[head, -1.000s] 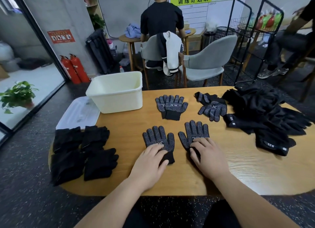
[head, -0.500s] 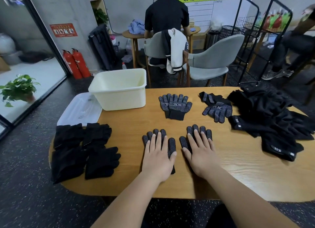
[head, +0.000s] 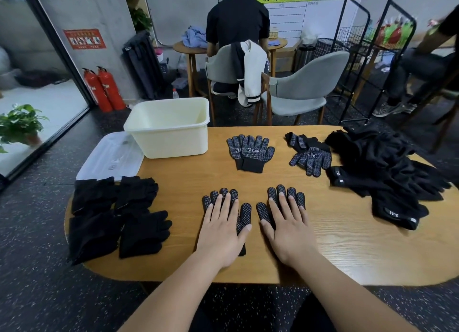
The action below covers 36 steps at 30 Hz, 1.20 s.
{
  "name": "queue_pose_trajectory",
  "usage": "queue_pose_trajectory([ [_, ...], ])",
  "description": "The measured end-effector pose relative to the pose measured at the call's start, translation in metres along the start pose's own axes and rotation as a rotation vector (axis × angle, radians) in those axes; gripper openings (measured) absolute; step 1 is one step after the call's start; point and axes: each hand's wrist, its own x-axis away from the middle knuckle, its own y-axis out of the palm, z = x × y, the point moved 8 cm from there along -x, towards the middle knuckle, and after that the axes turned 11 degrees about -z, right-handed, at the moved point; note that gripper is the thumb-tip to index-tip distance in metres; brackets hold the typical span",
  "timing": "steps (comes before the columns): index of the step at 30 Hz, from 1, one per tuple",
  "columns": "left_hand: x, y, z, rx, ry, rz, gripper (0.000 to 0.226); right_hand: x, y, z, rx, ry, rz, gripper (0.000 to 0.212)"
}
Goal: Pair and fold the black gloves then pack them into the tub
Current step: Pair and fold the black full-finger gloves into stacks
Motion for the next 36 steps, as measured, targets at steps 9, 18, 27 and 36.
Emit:
queue_pose_trajectory([
  [9,0.041,-0.017,-0.005,0.252,0.192,0.365,0.025,0.057,-0.029,0.004,-0.171,-0.231,0.468,0.034],
  [18,0.039,-0.012,-0.004,0.213,0.163,0.329,0.028,0.059,-0.015,-0.009,-0.043,-0.271,0.393,0.034],
  [27,0.034,-0.011,-0.013,0.317,0.119,0.326,0.016,0.058,-0.016,-0.011,-0.02,-0.285,0.401,0.031],
  [36,0.034,-0.018,-0.025,0.468,0.083,0.361,0.002,0.061,-0.022,-0.024,0.018,-0.358,0.422,0.027],
])
